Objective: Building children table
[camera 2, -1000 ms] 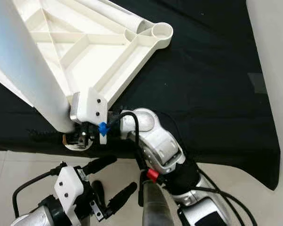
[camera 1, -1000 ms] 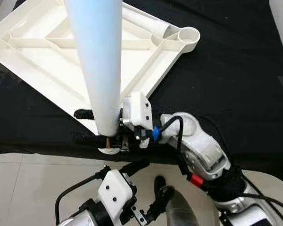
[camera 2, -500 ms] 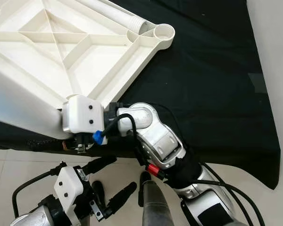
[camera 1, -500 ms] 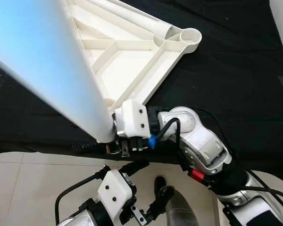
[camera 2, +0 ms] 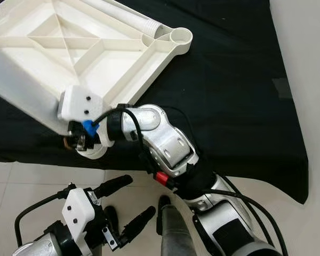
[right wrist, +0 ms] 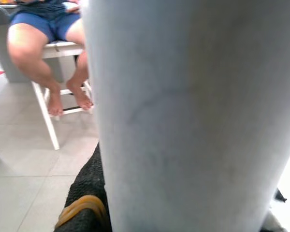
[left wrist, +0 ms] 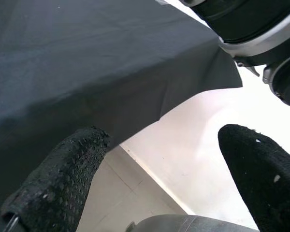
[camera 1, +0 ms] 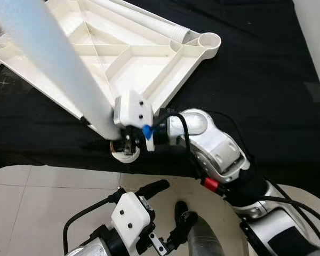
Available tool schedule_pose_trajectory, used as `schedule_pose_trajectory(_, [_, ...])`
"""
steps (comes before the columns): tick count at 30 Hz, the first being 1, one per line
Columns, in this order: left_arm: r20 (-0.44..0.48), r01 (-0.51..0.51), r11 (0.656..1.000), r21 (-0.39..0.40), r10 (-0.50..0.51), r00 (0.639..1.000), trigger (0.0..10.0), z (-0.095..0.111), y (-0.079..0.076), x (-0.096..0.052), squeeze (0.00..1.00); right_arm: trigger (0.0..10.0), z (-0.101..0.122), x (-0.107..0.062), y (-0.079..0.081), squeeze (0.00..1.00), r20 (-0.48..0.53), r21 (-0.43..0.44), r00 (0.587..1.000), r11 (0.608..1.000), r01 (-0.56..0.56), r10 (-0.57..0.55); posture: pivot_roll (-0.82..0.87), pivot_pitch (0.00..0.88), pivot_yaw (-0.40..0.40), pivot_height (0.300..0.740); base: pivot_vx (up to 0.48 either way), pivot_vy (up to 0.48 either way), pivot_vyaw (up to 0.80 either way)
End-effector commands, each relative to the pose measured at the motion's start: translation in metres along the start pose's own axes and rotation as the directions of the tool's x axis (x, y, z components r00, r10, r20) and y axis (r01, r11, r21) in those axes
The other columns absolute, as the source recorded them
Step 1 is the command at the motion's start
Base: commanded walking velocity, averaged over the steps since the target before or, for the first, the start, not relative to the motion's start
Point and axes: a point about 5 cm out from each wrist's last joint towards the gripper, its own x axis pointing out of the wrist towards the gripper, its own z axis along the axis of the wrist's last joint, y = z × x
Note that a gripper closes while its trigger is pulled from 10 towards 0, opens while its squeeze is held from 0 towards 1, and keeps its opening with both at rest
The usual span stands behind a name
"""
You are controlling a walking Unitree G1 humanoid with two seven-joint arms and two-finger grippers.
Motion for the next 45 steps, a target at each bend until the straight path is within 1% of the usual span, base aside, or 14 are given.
schedule_pose_trajectory(1, [-0.023,0.005,1.000,-0.017,-0.005,1.000,10.0,-0.005,-0.003,-0.002,0.00,10.0,-0.055,-0.011,-0.006,0.00,-0.224,0.171,0.968,0.973,0.154,-0.114,0.05,0.467,-0.019,0.740,0.000,0.000,0.00])
schedule_pose_trajectory(4, [-0.023,0.004,1.000,-0.017,-0.004,1.000,10.0,-0.005,-0.003,-0.002,0.00,10.0,-0.058,-0.015,-0.012,0.00,-0.228,0.172,0.945,0.946,0.274,-0.233,0.04,0.467,-0.021,0.740,0.000,0.000,0.00])
schedule_pose_trajectory(6, [-0.023,0.004,1.000,-0.017,-0.004,1.000,10.0,-0.005,-0.003,-0.002,0.00,10.0,-0.058,-0.015,-0.013,0.00,-0.229,0.175,0.941,0.940,0.291,-0.249,0.04,0.467,-0.021,0.740,0.000,0.000,0.00])
schedule_pose_trajectory(9, [-0.023,0.002,1.000,-0.016,-0.003,1.000,10.0,-0.005,-0.003,-0.002,0.00,10.0,-0.067,-0.020,-0.010,0.00,-0.257,0.219,0.861,0.842,0.494,-0.439,0.04,0.467,-0.016,0.740,0.000,0.000,0.00])
schedule_pose_trajectory(13, [-0.024,0.004,1.000,-0.017,-0.005,1.000,10.0,-0.005,-0.002,-0.002,0.00,10.0,-0.072,-0.020,0.000,0.00,-0.272,0.214,0.785,0.760,0.613,-0.557,0.04,0.467,-0.016,0.740,0.000,0.000,0.00])
schedule_pose_trajectory(14, [-0.024,0.004,1.000,-0.017,-0.005,1.000,10.0,-0.005,-0.002,-0.002,0.00,10.0,-0.072,-0.020,0.000,0.00,-0.272,0.214,0.785,0.760,0.613,-0.557,0.04,0.467,-0.016,0.740,0.000,0.000,0.00])
schedule_pose_trajectory(20, [-0.026,0.005,1.000,-0.015,-0.005,1.000,10.0,-0.006,-0.002,-0.002,0.00,10.0,-0.072,-0.018,0.011,0.00,-0.262,0.216,0.713,0.681,0.700,-0.650,0.05,0.464,-0.008,0.740,0.000,0.000,0.00])
schedule_pose_trajectory(23, [-0.027,0.004,1.000,-0.016,-0.005,1.000,10.0,-0.006,-0.001,-0.002,0.00,10.0,-0.069,-0.015,0.013,0.00,-0.235,0.233,0.715,0.676,0.699,-0.659,0.05,0.460,-0.006,0.740,0.000,0.000,0.00])
schedule_pose_trajectory(25, [-0.028,0.004,1.000,-0.016,-0.005,1.000,10.0,-0.007,-0.001,-0.002,0.00,10.0,-0.055,-0.011,0.010,0.00,-0.114,0.283,0.722,0.674,0.683,-0.683,0.05,0.455,-0.006,0.740,0.000,0.000,0.00])
schedule_pose_trajectory(28, [-0.030,-0.001,1.000,-0.016,0.001,1.000,10.0,-0.008,0.000,-0.002,0.00,10.0,-0.046,-0.013,0.006,0.00,-0.041,0.319,0.720,0.674,0.667,-0.693,0.05,0.447,-0.006,0.740,0.000,0.000,0.00])
schedule_pose_trajectory(30, [-0.031,-0.008,1.000,-0.017,0.007,1.000,10.0,-0.008,0.001,-0.002,0.00,10.0,-0.040,-0.015,0.003,0.00,0.000,0.343,0.712,0.669,0.659,-0.702,0.05,0.447,-0.006,0.740,0.000,0.000,0.00])
schedule_pose_trajectory(32, [-0.032,-0.040,0.999,-0.016,0.040,0.999,10.0,-0.010,0.005,-0.002,0.00,10.0,-0.024,-0.024,-0.008,0.00,0.102,0.386,0.672,0.652,0.653,-0.734,0.05,0.425,-0.003,0.740,0.000,0.000,0.00])
schedule_pose_trajectory(39, [-0.029,-0.101,0.994,-0.033,0.100,0.995,10.0,-0.013,0.014,0.000,0.00,10.0,-0.016,-0.028,-0.015,0.00,0.155,0.370,0.653,0.656,0.657,-0.741,0.05,0.402,-0.003,0.740,0.000,0.000,0.00])
schedule_pose_trajectory(45, [-0.034,-0.185,0.981,-0.049,0.184,0.982,10.0,-0.017,0.028,0.003,0.00,10.0,-0.004,-0.032,-0.027,0.00,0.238,0.341,0.656,0.694,0.634,-0.716,0.05,0.357,-0.004,0.740,0.000,0.000,0.00])
